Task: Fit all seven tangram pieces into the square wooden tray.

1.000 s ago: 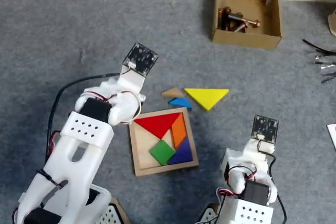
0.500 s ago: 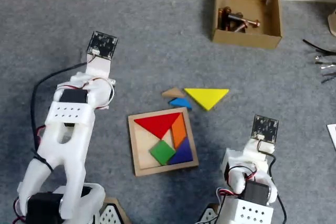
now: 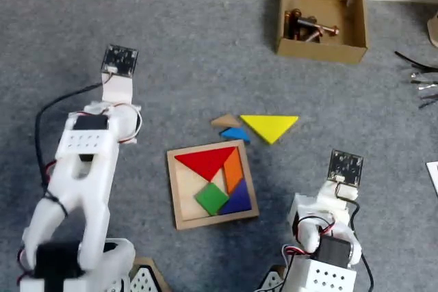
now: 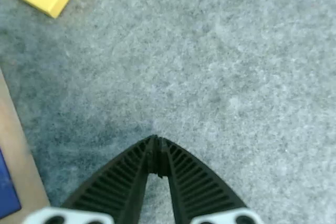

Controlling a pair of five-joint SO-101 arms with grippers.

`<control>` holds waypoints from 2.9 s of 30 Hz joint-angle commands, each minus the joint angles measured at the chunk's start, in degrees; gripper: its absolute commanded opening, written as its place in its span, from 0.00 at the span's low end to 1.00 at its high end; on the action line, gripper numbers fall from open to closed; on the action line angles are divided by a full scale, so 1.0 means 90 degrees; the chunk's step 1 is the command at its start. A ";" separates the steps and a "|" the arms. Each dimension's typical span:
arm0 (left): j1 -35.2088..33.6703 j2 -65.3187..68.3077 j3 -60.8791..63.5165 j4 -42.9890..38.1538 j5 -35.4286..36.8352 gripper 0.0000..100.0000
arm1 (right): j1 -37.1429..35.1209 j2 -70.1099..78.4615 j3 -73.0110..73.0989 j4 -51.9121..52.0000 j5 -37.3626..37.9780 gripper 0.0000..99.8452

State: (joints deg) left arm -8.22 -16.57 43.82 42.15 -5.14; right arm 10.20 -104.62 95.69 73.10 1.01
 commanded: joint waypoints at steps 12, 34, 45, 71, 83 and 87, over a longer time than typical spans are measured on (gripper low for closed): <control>0.0972 0.1079 -0.1167 0.0381 -0.1074 0.01 | 0.0063 -0.0073 0.0728 -0.0171 -0.0059 0.00; 0.3619 0.2838 -0.4117 0.2110 -0.2344 0.09 | 0.0063 -0.0073 0.0728 -0.0171 -0.0059 0.00; 0.3639 0.5026 -0.6774 0.2784 -0.2032 0.10 | 0.0063 -0.0073 0.0728 -0.0171 -0.0059 0.00; 0.3775 0.8132 -1.1424 0.5578 -0.2042 0.18 | 0.0063 -0.0073 0.0728 -0.0171 -0.0059 0.00; 0.3687 0.8484 -1.1805 0.5626 -0.2051 0.14 | 0.0063 -0.0073 0.0728 -0.0171 -0.0059 0.00; 0.3687 0.8444 -1.1805 0.5626 -0.2413 0.16 | 0.0063 -0.0073 0.0728 -0.0171 -0.0059 0.00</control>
State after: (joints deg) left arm 25.10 60.26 -60.53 92.44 -24.22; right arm 10.20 -104.62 95.69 73.10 1.01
